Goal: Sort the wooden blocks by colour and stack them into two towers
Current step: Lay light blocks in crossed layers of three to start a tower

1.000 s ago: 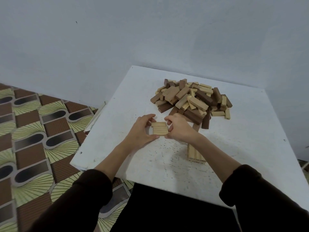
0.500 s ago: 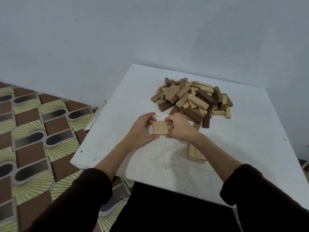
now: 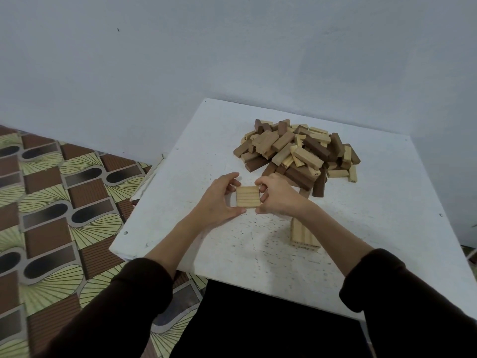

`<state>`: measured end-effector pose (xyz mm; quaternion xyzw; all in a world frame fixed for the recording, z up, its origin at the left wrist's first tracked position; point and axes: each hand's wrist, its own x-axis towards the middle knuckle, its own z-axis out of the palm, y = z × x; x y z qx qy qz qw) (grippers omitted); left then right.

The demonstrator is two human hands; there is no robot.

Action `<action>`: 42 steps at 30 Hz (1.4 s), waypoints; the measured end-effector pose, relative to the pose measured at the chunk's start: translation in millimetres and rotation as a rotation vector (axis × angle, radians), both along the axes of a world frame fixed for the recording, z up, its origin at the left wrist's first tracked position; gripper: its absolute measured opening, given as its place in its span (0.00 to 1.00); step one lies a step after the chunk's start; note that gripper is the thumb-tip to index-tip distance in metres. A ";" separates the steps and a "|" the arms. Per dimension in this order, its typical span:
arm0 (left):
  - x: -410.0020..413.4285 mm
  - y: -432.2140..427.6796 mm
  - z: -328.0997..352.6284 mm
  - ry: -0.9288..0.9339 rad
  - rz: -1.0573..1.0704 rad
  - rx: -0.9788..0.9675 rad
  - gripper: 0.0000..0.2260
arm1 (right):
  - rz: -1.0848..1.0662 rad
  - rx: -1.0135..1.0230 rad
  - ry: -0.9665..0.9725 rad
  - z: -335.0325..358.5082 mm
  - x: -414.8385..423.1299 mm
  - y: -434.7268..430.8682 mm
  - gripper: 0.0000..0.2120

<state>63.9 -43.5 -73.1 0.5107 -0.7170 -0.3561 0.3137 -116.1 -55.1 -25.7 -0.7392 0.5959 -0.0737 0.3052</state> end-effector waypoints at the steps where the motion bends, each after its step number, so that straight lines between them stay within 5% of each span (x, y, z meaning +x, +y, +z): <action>1: 0.0 -0.2 -0.2 -0.005 -0.001 -0.002 0.37 | 0.001 0.005 -0.003 -0.1 0.2 -0.3 0.34; 24: -13.2 9.5 20.5 0.064 0.020 -0.014 0.34 | -0.008 -0.031 -0.161 19.0 -24.5 13.2 0.24; 31: -49.7 20.2 46.0 0.169 -0.096 0.015 0.34 | -0.132 -0.068 -0.340 29.9 -69.0 48.1 0.23; 42: -88.5 45.6 33.5 0.085 -0.280 0.113 0.38 | -0.243 -0.001 -0.430 -0.8 -107.3 94.6 0.23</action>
